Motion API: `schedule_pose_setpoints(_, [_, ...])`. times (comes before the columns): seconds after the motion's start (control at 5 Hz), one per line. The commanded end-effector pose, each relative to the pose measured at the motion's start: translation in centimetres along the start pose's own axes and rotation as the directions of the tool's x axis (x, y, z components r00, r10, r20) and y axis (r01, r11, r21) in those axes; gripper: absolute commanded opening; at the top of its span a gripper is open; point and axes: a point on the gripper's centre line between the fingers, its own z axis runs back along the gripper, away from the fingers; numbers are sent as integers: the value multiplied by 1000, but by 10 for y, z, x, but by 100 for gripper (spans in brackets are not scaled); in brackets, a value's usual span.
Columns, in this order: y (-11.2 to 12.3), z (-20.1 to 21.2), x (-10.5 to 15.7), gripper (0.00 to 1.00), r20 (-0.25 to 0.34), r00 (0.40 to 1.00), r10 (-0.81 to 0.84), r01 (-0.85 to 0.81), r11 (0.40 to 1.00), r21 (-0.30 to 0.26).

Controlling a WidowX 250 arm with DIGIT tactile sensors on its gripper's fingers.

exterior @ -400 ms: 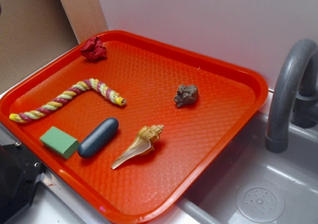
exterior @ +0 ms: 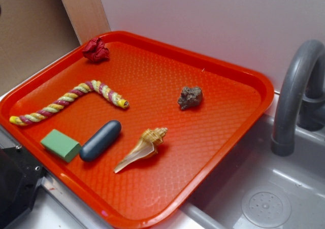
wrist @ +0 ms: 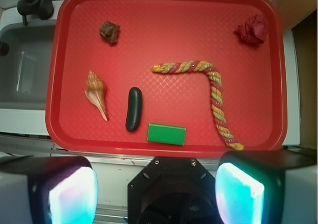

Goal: Grab the multicolored rope.

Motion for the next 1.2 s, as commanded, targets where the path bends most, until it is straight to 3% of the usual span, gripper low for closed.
schedule_pose_setpoints(0.0, [-7, -10, 41, 100, 208, 881, 425, -441, 897, 32])
schedule_pose_setpoints(0.2, [1, -38, 62, 100, 204, 747, 633, -651, 759, 28])
schedule_pose_setpoints(0.6, [26, -97, 81, 100, 259, 390, 884, -919, 392, 47])
schedule_pose_setpoints(1.0, [42, -157, 92, 100, 267, 370, 890, -927, 373, 45])
